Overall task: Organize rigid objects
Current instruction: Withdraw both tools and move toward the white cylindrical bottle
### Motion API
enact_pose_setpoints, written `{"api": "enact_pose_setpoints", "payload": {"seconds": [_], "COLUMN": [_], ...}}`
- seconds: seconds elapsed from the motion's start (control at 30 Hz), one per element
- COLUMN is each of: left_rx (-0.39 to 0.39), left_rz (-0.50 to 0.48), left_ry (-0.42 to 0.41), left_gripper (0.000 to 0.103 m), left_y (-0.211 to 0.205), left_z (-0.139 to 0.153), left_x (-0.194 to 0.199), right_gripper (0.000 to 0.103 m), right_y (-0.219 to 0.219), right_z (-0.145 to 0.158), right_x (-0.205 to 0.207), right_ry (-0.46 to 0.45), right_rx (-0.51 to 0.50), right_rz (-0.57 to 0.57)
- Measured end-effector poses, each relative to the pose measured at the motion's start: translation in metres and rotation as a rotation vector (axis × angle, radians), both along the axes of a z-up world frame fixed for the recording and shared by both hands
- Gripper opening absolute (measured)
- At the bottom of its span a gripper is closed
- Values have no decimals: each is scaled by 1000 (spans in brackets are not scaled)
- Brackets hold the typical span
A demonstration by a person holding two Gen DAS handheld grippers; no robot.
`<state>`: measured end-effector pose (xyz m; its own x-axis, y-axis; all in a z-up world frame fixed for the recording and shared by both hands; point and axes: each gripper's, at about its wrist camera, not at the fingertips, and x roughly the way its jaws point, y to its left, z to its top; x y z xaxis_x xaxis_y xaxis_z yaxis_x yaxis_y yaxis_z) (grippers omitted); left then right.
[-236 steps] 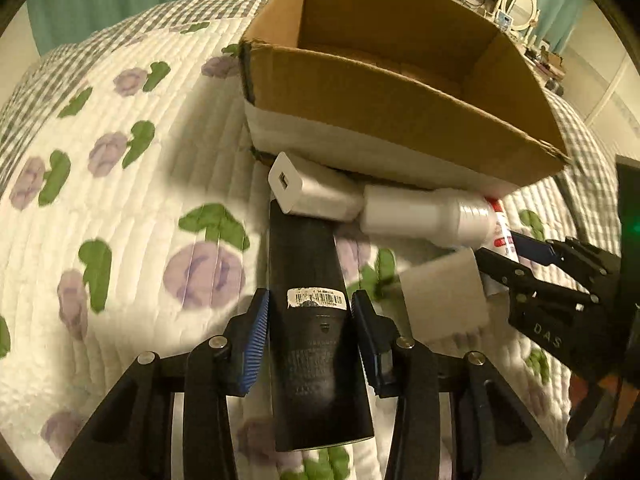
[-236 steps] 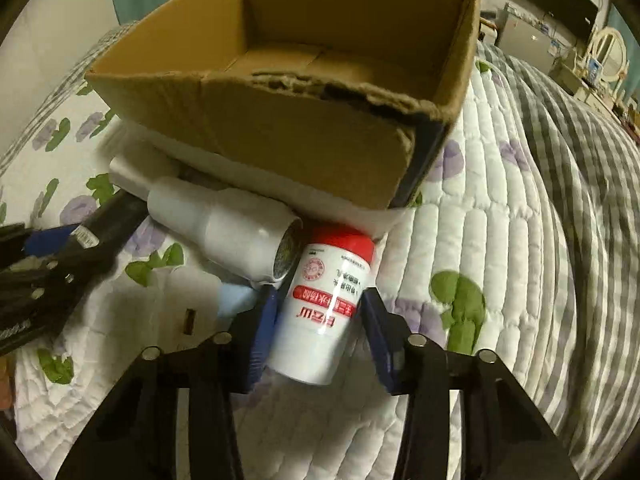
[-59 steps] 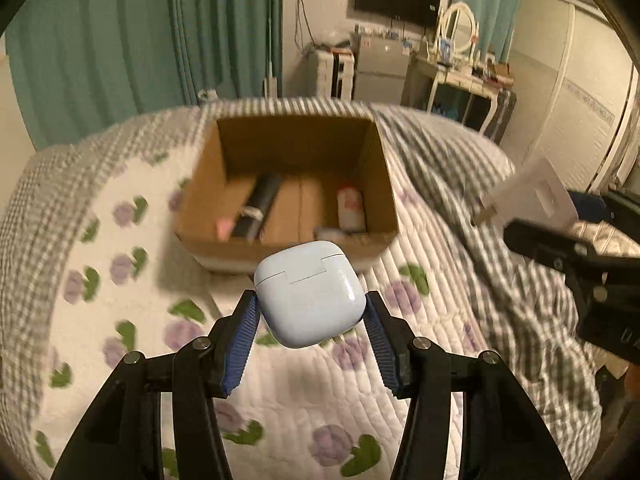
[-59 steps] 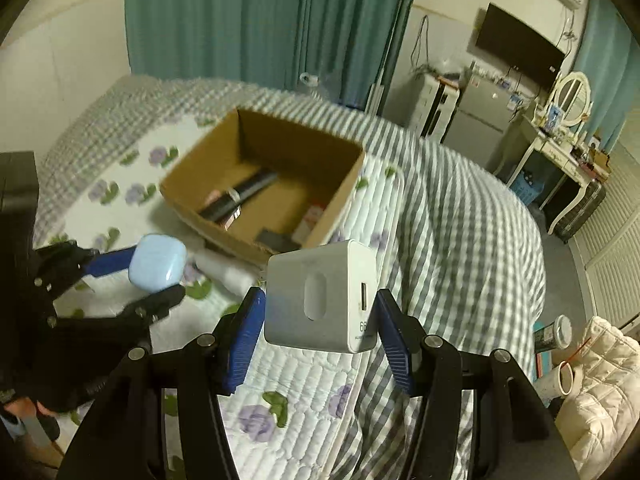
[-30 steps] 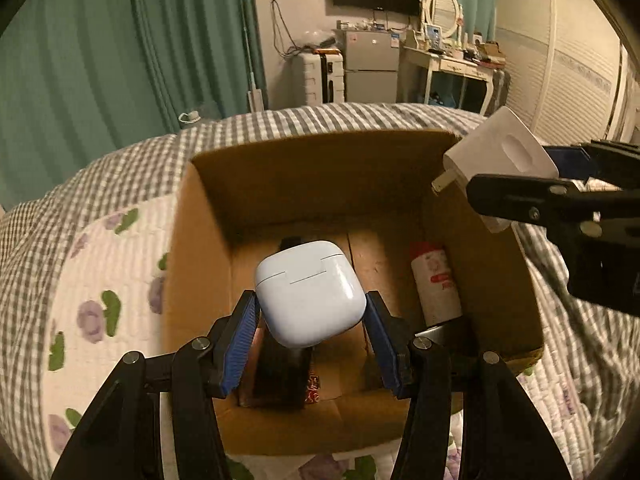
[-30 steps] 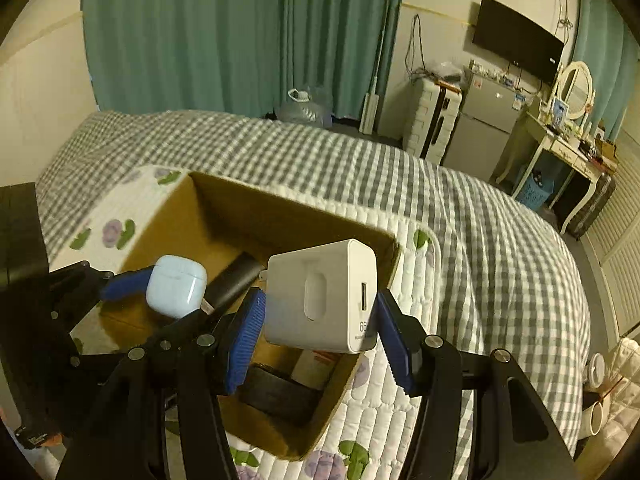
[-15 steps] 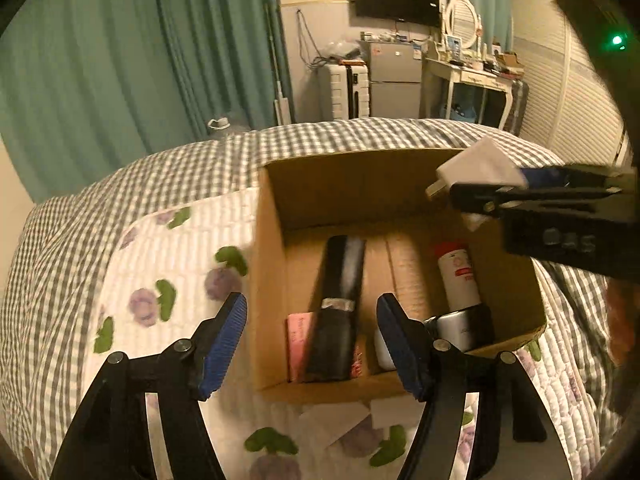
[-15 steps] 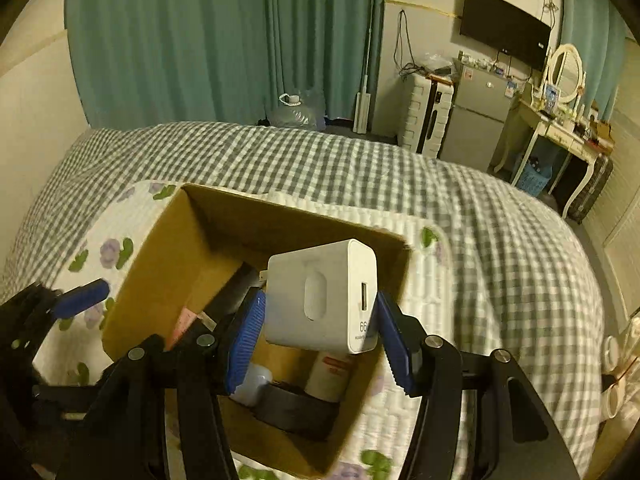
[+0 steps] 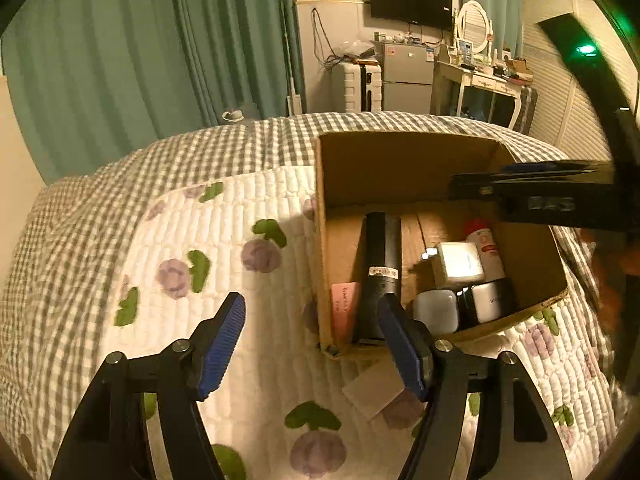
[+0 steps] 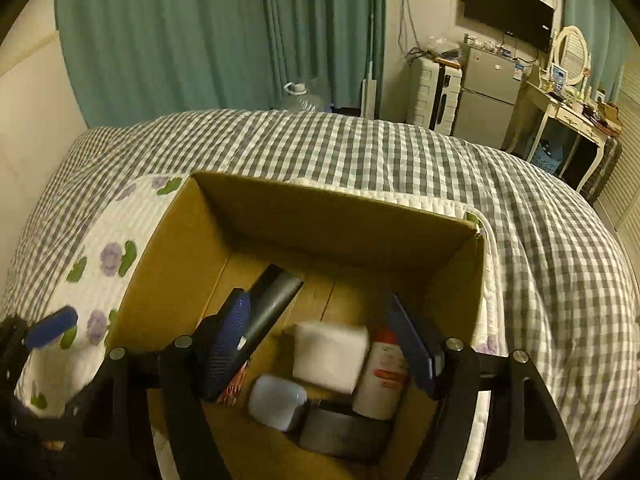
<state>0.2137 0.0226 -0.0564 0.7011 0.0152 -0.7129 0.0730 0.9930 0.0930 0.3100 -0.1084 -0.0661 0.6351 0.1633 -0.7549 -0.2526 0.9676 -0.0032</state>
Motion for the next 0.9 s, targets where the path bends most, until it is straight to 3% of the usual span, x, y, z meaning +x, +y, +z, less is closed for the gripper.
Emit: {"api": "enact_pose_setpoints", "payload": {"seconds": [0.2, 0.4, 0.63, 0.9], "left_rx": [3, -25, -38, -40], "left_rz": [20, 27, 14, 46], "left_ry": [-38, -37, -20, 45], "left_gripper": [84, 84, 84, 84], "left_y": [7, 7, 9, 25], "left_z": [17, 26, 10, -30], "left_x": [-34, -61, -71, -61], "right_gripper": [75, 85, 86, 86], "right_y": [-9, -15, -18, -14], "right_z": [43, 53, 13, -64], "right_x": [-59, -117, -148, -126], "right_ry": [-36, -29, 42, 151], "right_rx": [-44, -56, -20, -14], "right_rz": [11, 11, -42, -126]}}
